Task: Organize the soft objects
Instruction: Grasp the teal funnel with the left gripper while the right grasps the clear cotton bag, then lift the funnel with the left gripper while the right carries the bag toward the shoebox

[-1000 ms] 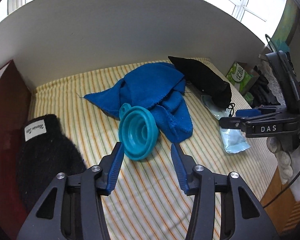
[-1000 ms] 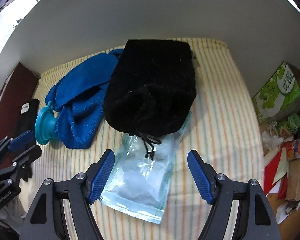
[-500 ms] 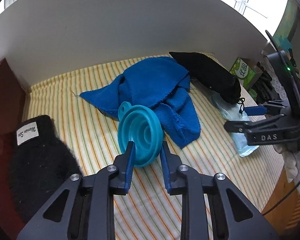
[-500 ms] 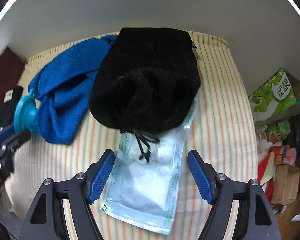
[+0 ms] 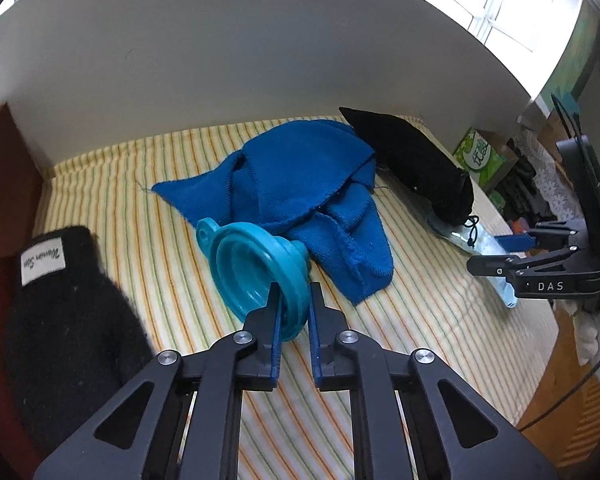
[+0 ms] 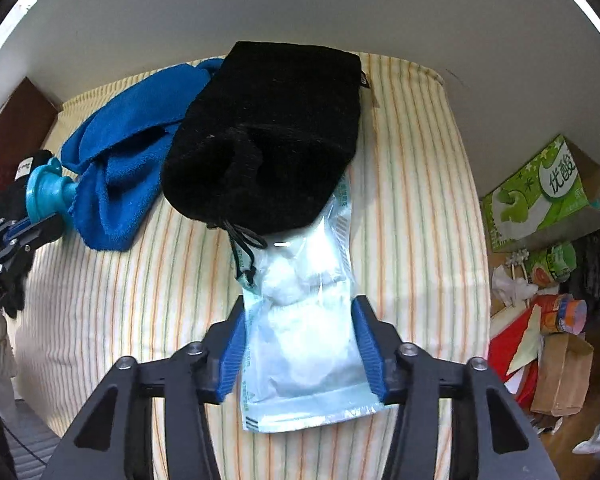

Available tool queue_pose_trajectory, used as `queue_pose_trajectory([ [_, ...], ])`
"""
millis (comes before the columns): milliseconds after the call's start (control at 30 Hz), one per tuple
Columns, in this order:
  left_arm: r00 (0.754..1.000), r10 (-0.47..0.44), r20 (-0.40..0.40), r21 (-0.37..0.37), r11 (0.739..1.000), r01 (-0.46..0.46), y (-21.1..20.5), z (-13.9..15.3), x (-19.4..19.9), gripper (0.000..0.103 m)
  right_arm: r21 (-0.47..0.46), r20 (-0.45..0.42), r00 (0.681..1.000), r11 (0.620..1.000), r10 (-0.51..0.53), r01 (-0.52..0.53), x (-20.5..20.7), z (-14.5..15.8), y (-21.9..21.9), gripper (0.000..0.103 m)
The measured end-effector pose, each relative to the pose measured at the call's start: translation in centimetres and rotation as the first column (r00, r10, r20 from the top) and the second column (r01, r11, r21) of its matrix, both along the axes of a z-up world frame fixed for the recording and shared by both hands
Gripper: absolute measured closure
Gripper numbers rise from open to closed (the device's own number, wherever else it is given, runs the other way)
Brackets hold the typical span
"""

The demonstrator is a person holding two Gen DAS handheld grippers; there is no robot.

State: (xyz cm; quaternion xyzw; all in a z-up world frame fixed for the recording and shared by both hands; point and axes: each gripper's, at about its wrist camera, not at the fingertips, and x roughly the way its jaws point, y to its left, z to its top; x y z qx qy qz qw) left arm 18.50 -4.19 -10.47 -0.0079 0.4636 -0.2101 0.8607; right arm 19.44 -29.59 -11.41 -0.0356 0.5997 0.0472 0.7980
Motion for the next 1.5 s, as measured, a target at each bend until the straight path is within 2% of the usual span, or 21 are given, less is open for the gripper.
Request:
queue_pose_trajectory([
  [267, 0.999, 0.035, -0.001, -0.033, 0.999, -0.035, 2.2, 0.3, -1.3, 0.095, 0.012, 0.020, 1.000, 1.000, 0.011, -0.011, -1.6, -0.1, -0.8, 0.064],
  [467, 0.998, 0.056, -0.009, -0.079, 0.995, -0.057, 3.1, 0.6, -1.7, 0.095, 0.060, 0.017, 1.000, 0.998, 0.016, -0.017, -3.5, 0.0, -1.5, 0.066],
  [600, 0.999, 0.050, -0.003, -0.082, 0.995, -0.050, 2.9, 0.8, -2.0, 0.095, 0.047, 0.017, 0.999, 0.998, 0.046, -0.047, -5.2, 0.2, -1.6, 0.066],
  [667, 0.999, 0.043, -0.002, -0.087, 0.995, -0.043, 2.8, 0.8, -2.1, 0.095, -0.006, 0.029, 0.996, 0.997, 0.079, -0.079, -6.2, 0.3, -1.3, 0.066],
  [767, 0.999, 0.035, -0.003, -0.094, 0.995, -0.035, 2.5, 0.8, -2.3, 0.095, -0.008, -0.002, 0.995, 0.995, 0.098, -0.098, -7.4, 0.2, -1.4, 0.066],
  [800, 0.999, 0.033, -0.004, -0.098, 0.995, -0.033, 2.4, 0.8, -2.4, 0.095, -0.044, 0.004, 0.994, 0.993, 0.113, -0.113, -7.8, 0.2, -1.3, 0.067],
  [900, 1.000, 0.031, 0.003, -0.106, 0.994, -0.030, 2.2, 1.1, -2.6, 0.095, -0.153, 0.055, 0.987, 0.978, 0.149, -0.139, -8.2, 1.4, -1.2, 0.071],
  [1067, 0.999, 0.044, 0.017, -0.122, 0.992, -0.042, 2.5, 1.7, -3.0, 0.095, -0.172, 0.133, 0.981, 0.978, 0.138, -0.114, -7.5, 3.8, -1.7, 0.074],
  [1167, 0.998, 0.051, 0.028, -0.120, 0.992, -0.048, 2.7, 2.2, -3.4, 0.095, -0.257, 0.188, 0.966, 0.958, 0.177, -0.125, -7.5, 5.3, -1.0, 0.074],
  [1333, 0.996, 0.069, 0.048, -0.144, 0.988, -0.062, 3.8, 3.2, -4.0, 0.095, -0.234, 0.235, 0.952, 0.962, 0.196, -0.140, -7.5, 8.3, -0.4, 0.075],
  [1500, 0.993, 0.090, 0.072, -0.168, 0.983, -0.077, 5.0, 4.6, -4.7, 0.095, -0.165, 0.279, 0.939, 0.973, 0.203, -0.161, -7.8, 11.3, 1.0, 0.075],
])
